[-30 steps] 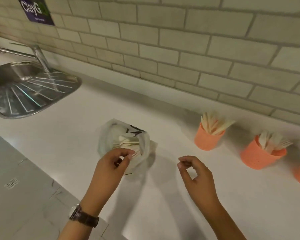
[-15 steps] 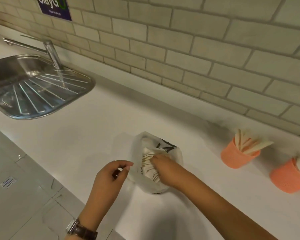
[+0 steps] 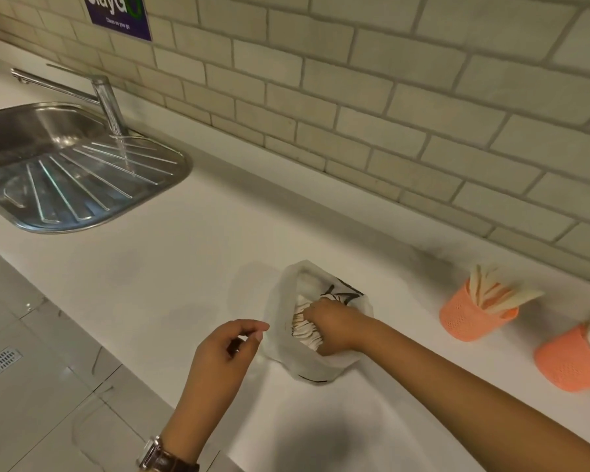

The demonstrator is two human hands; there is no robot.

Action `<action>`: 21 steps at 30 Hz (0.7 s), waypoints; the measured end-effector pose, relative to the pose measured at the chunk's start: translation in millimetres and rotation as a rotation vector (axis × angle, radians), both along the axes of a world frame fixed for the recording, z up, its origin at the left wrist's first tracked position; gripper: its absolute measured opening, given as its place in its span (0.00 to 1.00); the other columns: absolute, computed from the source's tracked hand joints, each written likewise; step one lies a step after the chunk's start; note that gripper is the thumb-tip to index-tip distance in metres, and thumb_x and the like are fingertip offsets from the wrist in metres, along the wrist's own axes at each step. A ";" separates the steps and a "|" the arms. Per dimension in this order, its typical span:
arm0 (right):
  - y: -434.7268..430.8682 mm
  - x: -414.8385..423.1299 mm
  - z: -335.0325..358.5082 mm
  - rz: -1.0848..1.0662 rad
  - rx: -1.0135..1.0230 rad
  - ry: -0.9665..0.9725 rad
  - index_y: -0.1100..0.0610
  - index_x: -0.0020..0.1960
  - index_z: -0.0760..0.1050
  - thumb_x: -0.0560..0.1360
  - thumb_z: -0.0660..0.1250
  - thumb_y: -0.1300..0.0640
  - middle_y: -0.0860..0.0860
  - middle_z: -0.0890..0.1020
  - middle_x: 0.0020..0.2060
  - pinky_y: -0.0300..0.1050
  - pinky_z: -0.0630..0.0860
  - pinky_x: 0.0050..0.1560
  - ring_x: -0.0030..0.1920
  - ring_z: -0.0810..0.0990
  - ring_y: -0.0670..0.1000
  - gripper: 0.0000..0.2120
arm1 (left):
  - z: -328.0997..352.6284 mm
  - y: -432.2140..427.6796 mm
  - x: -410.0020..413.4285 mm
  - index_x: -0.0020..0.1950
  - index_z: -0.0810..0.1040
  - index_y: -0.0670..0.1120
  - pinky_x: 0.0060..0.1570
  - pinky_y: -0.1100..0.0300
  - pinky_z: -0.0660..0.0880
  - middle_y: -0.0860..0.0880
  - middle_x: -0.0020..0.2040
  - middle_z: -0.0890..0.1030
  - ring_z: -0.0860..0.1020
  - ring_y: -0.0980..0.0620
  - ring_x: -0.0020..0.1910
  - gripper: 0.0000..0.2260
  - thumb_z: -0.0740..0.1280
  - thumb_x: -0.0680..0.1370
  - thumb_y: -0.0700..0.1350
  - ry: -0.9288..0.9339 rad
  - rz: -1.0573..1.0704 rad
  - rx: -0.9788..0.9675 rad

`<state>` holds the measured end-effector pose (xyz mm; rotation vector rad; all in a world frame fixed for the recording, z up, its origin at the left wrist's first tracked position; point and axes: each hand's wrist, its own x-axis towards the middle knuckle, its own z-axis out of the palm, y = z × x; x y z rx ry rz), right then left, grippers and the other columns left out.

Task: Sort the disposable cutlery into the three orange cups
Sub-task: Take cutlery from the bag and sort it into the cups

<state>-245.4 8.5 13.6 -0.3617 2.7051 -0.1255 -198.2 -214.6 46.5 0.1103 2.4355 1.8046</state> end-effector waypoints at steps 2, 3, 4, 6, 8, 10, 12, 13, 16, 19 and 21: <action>2.9 0.4 5.2 -0.063 -0.090 0.001 0.56 0.56 0.70 0.68 0.70 0.55 0.53 0.78 0.52 0.45 0.72 0.46 0.52 0.76 0.54 0.19 | 0.2 -1.2 0.3 0.44 0.82 0.56 0.28 0.73 0.67 0.59 0.37 0.80 0.70 0.58 0.28 0.08 0.67 0.75 0.42 -0.005 -0.005 0.004; 4.8 0.5 8.7 -0.091 -0.137 0.016 0.56 0.56 0.70 0.69 0.69 0.55 0.53 0.79 0.51 0.45 0.71 0.45 0.50 0.77 0.54 0.18 | 0.1 -1.9 0.1 0.44 0.82 0.56 0.28 0.73 0.67 0.61 0.37 0.80 0.71 0.57 0.29 0.08 0.67 0.75 0.43 -0.005 -0.006 0.006; 6.9 0.6 12.5 -0.109 -0.181 0.039 0.57 0.55 0.69 0.70 0.69 0.56 0.53 0.79 0.48 0.45 0.70 0.42 0.47 0.76 0.53 0.16 | 0.0 -2.4 -0.1 0.44 0.82 0.56 0.29 0.73 0.68 0.61 0.38 0.80 0.72 0.55 0.29 0.08 0.67 0.75 0.43 -0.003 -0.004 0.008; 11.8 0.6 20.0 -0.139 -0.278 0.073 0.57 0.50 0.67 0.71 0.67 0.58 0.51 0.77 0.42 0.42 0.66 0.38 0.43 0.74 0.52 0.11 | 0.2 -2.4 -0.7 0.43 0.82 0.57 0.31 0.73 0.69 0.59 0.39 0.80 0.73 0.51 0.32 0.09 0.68 0.75 0.43 0.001 -0.001 0.018; 16.1 0.1 27.9 -0.185 -0.365 0.069 0.53 0.49 0.66 0.72 0.66 0.59 0.49 0.75 0.41 0.38 0.65 0.36 0.42 0.74 0.50 0.10 | 1.6 -1.3 -0.5 0.43 0.82 0.56 0.30 0.74 0.68 0.59 0.35 0.80 0.71 0.55 0.30 0.09 0.68 0.75 0.42 -0.001 -0.006 0.035; 19.9 -0.4 34.6 -0.205 -0.425 0.046 0.53 0.51 0.68 0.72 0.68 0.59 0.47 0.76 0.43 0.34 0.67 0.39 0.42 0.74 0.48 0.12 | 3.1 0.3 0.5 0.44 0.83 0.55 0.29 0.74 0.66 0.61 0.31 0.78 0.70 0.59 0.28 0.08 0.68 0.75 0.42 -0.004 -0.015 0.044; 22.6 -2.5 39.2 -0.190 -0.409 0.036 0.53 0.56 0.70 0.71 0.69 0.59 0.45 0.76 0.45 0.36 0.68 0.42 0.43 0.73 0.46 0.16 | 3.9 1.0 1.2 0.43 0.83 0.55 0.29 0.74 0.67 0.61 0.31 0.78 0.70 0.59 0.28 0.08 0.68 0.75 0.42 -0.006 -0.020 0.052; 23.6 -3.8 41.4 -0.178 -0.390 0.043 0.53 0.56 0.71 0.71 0.69 0.59 0.46 0.77 0.45 0.37 0.69 0.43 0.44 0.73 0.46 0.15 | 4.0 1.2 1.3 0.43 0.83 0.55 0.29 0.74 0.67 0.61 0.32 0.78 0.70 0.59 0.29 0.09 0.68 0.75 0.42 -0.008 -0.021 0.054; 24.1 -7.2 51.1 -0.193 -0.485 0.107 0.53 0.46 0.73 0.72 0.69 0.60 0.49 0.78 0.41 0.41 0.70 0.42 0.42 0.75 0.50 0.06 | 3.6 1.4 1.8 0.41 0.82 0.59 0.30 0.73 0.68 0.58 0.36 0.80 0.72 0.51 0.32 0.10 0.68 0.75 0.43 -0.005 -0.021 0.048; 21.9 -3.1 69.3 -0.356 -0.741 0.178 0.57 0.46 0.75 0.72 0.72 0.56 0.49 0.79 0.39 0.43 0.75 0.47 0.41 0.78 0.50 0.08 | 3.5 2.7 2.0 0.42 0.81 0.61 0.32 0.72 0.69 0.58 0.40 0.81 0.75 0.43 0.38 0.11 0.68 0.75 0.43 -0.008 -0.014 0.048; 20.4 4.9 85.3 -0.478 -0.950 0.214 0.59 0.44 0.76 0.72 0.72 0.55 0.50 0.80 0.34 0.44 0.78 0.45 0.36 0.80 0.50 0.08 | 6.8 4.9 0.5 0.42 0.81 0.62 0.32 0.72 0.69 0.58 0.41 0.81 0.76 0.41 0.39 0.12 0.68 0.75 0.43 0.002 -0.018 0.049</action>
